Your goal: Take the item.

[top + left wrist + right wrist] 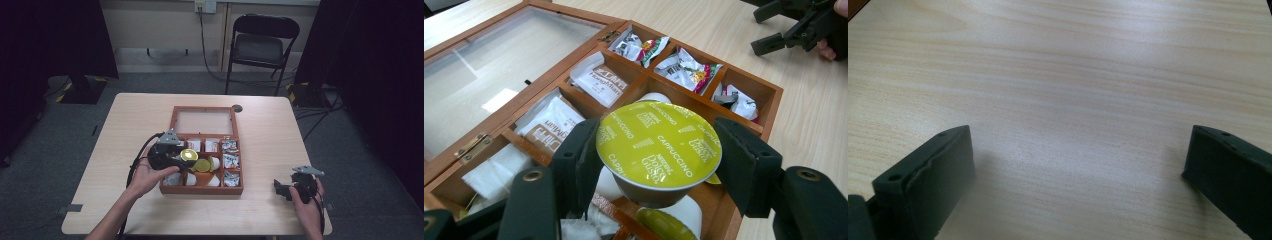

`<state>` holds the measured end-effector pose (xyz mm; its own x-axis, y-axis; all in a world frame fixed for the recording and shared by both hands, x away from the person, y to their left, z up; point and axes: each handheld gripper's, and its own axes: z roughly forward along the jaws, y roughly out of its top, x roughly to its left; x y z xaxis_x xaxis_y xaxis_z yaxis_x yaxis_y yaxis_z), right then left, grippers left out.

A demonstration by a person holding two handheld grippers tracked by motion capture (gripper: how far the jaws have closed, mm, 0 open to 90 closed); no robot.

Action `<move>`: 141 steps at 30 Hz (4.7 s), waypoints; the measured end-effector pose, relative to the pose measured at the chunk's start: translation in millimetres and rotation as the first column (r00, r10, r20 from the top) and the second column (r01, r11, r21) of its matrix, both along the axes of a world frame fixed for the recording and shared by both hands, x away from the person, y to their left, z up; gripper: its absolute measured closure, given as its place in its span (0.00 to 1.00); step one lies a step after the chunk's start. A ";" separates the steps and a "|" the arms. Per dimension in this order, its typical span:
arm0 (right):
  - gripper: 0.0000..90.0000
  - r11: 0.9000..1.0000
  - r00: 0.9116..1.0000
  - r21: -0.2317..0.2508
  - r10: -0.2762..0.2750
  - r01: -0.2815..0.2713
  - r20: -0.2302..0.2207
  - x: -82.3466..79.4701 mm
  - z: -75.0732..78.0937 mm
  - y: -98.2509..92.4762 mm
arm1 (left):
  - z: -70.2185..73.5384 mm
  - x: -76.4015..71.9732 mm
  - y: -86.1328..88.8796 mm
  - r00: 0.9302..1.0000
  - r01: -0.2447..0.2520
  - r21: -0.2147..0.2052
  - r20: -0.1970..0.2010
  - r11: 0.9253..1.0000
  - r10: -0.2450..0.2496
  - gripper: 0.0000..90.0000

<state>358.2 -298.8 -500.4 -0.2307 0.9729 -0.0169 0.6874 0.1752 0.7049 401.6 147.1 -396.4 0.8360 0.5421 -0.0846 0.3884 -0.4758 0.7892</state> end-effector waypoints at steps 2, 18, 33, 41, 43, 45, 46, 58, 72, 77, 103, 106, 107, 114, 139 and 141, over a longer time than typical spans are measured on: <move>0.00 1.000 1.000 0.000 0.000 0.000 0.000 0.0 0.0 0.0 | 1.3 0.6 3.3 1.000 -0.003 -0.004 0.003 1.000 0.003 0.42; 0.00 1.000 1.000 0.000 0.000 0.000 0.000 0.0 0.0 0.0 | 8.8 2.9 23.0 0.999 -0.033 -0.032 0.008 0.999 0.033 0.42; 0.00 1.000 1.000 0.000 0.000 0.000 0.000 0.0 0.0 0.0 | 17.8 6.1 44.5 0.997 -0.073 -0.045 0.019 0.996 0.074 0.42; 0.00 1.000 1.000 0.000 0.000 0.000 0.000 0.0 0.0 0.0 | 21.2 7.7 56.3 0.995 -0.100 -0.059 0.022 0.993 0.101 0.42; 0.00 1.000 1.000 0.000 0.000 0.000 0.000 0.0 0.0 0.0 | 21.7 7.9 58.4 0.994 -0.103 -0.057 0.023 0.993 0.105 0.42; 0.00 1.000 1.000 0.000 0.000 0.000 0.000 0.0 0.0 0.0 | 21.8 8.4 60.8 0.994 -0.107 -0.057 0.024 0.993 0.108 0.42; 0.00 1.000 1.000 0.000 0.000 0.000 0.000 0.0 0.0 0.0 | 21.8 8.4 60.8 0.994 -0.107 -0.057 0.024 0.993 0.108 0.42; 0.00 1.000 1.000 0.000 0.000 0.000 0.000 0.0 0.0 0.0 | 21.5 13.5 84.1 0.987 -0.161 -0.072 0.018 0.984 0.163 0.42; 0.00 1.000 1.000 0.000 0.000 0.000 0.000 0.0 0.0 0.0 | 17.5 18.6 105.7 0.972 -0.232 -0.074 0.016 0.970 0.234 0.42; 0.00 1.000 1.000 0.000 0.000 0.000 0.000 0.0 0.0 0.0 | 14.9 20.7 110.4 0.967 -0.254 -0.075 0.012 0.964 0.256 0.42; 0.00 1.000 1.000 0.000 0.000 0.000 0.000 0.0 0.0 0.0 | -34.9 39.8 123.0 0.933 -0.358 0.043 -0.007 0.933 0.359 0.42; 0.00 1.000 1.000 0.000 0.000 0.000 0.000 0.0 0.0 0.0 | -38.6 41.2 122.3 0.933 -0.357 0.033 -0.021 0.933 0.358 0.42; 0.00 1.000 1.000 0.000 0.000 0.000 0.000 0.0 0.0 0.0 | -42.7 42.1 120.3 0.936 -0.351 0.044 -0.028 0.935 0.352 0.42; 0.00 1.000 1.000 0.000 0.000 0.000 0.000 0.0 0.0 0.0 | -56.9 46.6 118.0 0.930 -0.359 0.083 -0.050 0.930 0.364 0.42; 0.00 1.000 1.000 0.000 0.000 0.000 0.000 0.0 0.0 0.0 | -78.5 53.7 107.5 0.927 -0.333 0.132 -0.136 0.934 0.350 0.41; 0.00 1.000 1.000 0.000 0.000 0.000 0.000 0.0 0.0 0.0 | -78.8 54.0 107.7 0.925 -0.340 0.136 -0.131 0.930 0.357 0.37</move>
<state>358.2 -298.9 -500.4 -0.2309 0.9728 -0.0170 0.6872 0.1754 0.7050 455.6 254.8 -475.2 0.5740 0.8101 -0.1196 0.6559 -0.3674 0.6594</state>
